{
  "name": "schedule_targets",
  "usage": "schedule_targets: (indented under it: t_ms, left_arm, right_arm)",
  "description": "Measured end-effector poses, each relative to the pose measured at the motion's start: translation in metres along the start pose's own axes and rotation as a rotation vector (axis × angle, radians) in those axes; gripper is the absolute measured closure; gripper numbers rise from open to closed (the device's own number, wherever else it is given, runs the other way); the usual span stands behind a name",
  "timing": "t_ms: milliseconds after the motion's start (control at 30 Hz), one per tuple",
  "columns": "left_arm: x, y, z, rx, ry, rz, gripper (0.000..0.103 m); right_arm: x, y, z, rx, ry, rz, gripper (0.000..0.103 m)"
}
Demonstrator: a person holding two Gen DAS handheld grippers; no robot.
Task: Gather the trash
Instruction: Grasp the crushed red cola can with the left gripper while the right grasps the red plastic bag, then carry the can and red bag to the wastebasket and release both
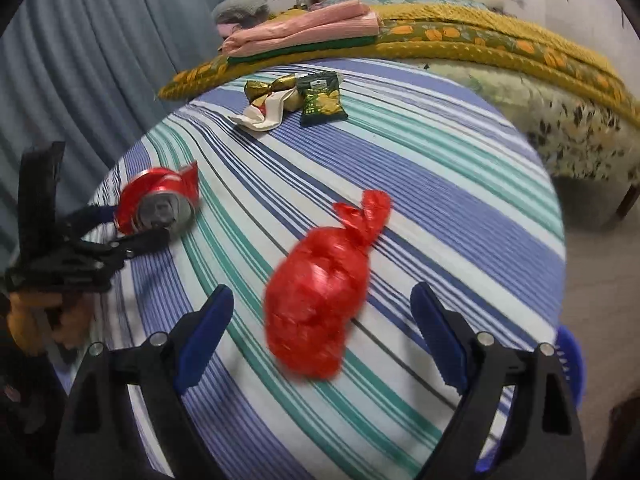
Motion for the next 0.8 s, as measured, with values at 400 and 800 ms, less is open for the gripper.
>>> schedule_targets:
  t_ms: [400,800]
  left_arm:
    - [-0.024,0.005,-0.015,-0.035,-0.101,-0.042,0.046]
    - [-0.034,0.029,-0.089,0.097,-0.081,-0.075,0.05]
  right_arm:
    - [-0.006,0.001,-0.012,0.047,-0.073,-0.041,0.059]
    - [-0.004,0.061,-0.068,0.087,-0.116,-0.119,0.059]
Point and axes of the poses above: each gripper's, at about its wrist camera, not at the fingertips, and y roughly against the way its jaws point, z to its left, x to its underside, the point moved 8 cm from there along -y, roughly the way its jaws point, and after that the axes turned 7 degrees about -y, right-handed, at the moved point
